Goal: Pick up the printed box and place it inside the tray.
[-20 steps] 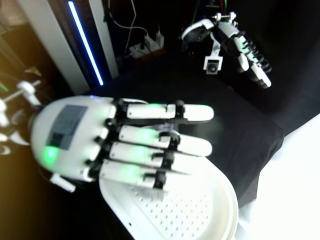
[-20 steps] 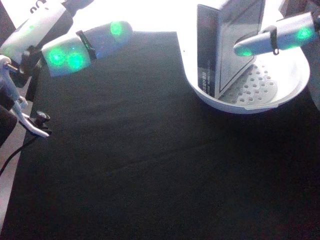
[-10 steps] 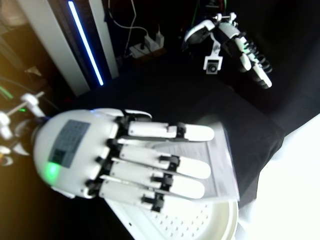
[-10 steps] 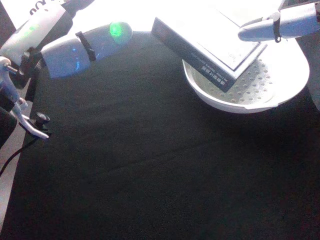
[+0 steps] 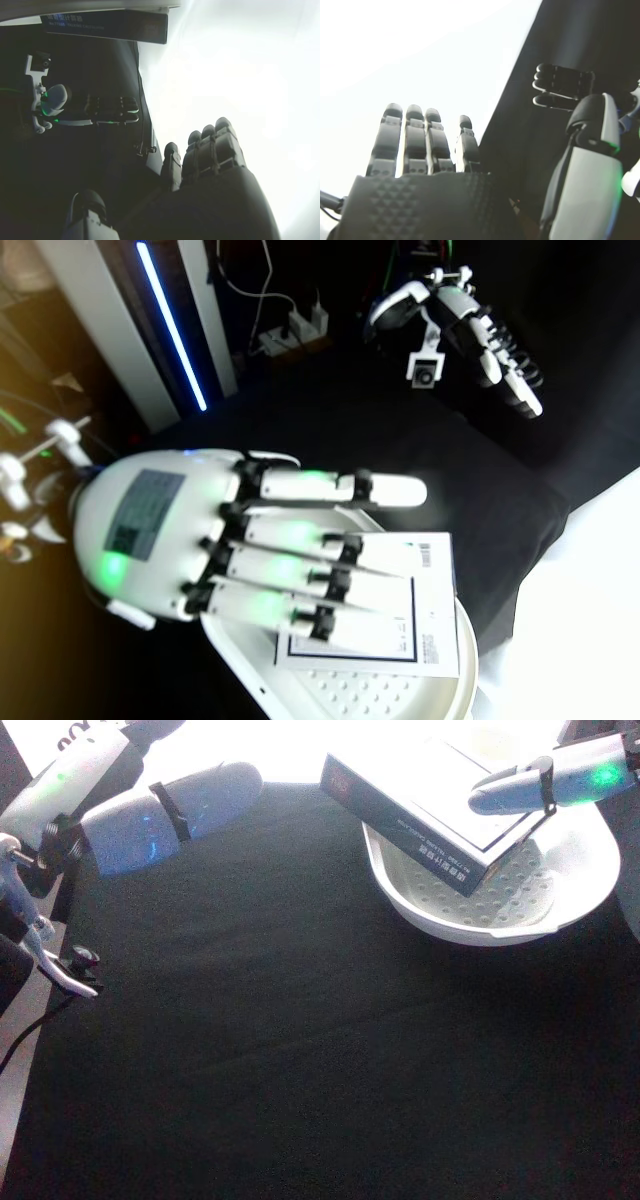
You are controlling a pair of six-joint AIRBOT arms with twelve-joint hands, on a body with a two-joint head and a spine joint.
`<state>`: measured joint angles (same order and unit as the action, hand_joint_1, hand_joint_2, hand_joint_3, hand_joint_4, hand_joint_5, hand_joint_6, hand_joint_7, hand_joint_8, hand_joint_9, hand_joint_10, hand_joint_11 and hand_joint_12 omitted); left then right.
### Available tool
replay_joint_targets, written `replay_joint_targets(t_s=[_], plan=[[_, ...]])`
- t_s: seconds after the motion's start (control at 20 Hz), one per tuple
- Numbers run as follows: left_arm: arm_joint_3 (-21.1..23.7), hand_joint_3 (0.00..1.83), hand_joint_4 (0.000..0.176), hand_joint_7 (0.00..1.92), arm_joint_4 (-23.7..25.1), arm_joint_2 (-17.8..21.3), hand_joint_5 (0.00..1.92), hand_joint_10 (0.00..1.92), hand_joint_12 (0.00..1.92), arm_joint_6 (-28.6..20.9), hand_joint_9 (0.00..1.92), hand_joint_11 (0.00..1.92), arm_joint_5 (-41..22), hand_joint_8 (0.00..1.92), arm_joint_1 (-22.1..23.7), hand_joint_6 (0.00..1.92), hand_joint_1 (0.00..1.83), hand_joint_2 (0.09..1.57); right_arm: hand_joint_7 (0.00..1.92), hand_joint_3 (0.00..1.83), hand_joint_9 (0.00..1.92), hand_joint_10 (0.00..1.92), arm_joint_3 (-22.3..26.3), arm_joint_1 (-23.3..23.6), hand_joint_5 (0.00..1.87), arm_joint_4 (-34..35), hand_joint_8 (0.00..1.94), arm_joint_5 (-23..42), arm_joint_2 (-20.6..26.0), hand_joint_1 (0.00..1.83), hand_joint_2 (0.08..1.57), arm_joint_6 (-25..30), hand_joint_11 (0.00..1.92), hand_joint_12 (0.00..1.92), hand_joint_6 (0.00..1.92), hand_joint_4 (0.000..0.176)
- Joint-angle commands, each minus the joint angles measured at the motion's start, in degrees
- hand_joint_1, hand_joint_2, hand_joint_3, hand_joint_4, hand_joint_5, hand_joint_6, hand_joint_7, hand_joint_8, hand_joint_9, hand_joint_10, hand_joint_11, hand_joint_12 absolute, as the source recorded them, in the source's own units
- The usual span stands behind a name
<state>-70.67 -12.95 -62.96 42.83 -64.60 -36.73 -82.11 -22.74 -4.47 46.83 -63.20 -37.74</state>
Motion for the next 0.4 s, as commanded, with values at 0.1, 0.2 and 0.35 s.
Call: replay_joint_targets(t_s=[0.1,0.2,0.35], plan=[[-0.05,0.0,0.176,0.03,0.22,0.33,0.08,0.0,0.0,-0.28,0.0,0.0,-7.59,0.0,0.25,0.01,0.07,0.92,0.0,0.0,0.0,0.0,0.1,0.83,0.0,1.36,0.0,7.13,0.13,0.67,0.66,0.2,0.0,0.0,0.0,0.176],[-0.01,0.0,0.176,0.03,0.21,0.29,0.09,0.0,0.0,-0.28,0.0,0.0,-7.55,0.0,0.25,0.01,0.08,0.92,0.0,0.0,0.0,0.0,0.21,0.83,0.0,1.36,0.0,7.21,0.07,0.67,0.65,0.2,0.0,0.0,0.0,0.176],[-0.02,0.0,0.176,0.03,0.21,0.21,0.1,0.0,0.0,-0.28,0.0,0.0,-7.5,0.0,0.25,0.01,0.11,0.9,0.0,0.0,0.0,0.0,0.26,0.83,0.0,1.29,0.0,7.27,-0.14,0.65,0.64,0.2,0.0,0.0,0.0,0.176]])
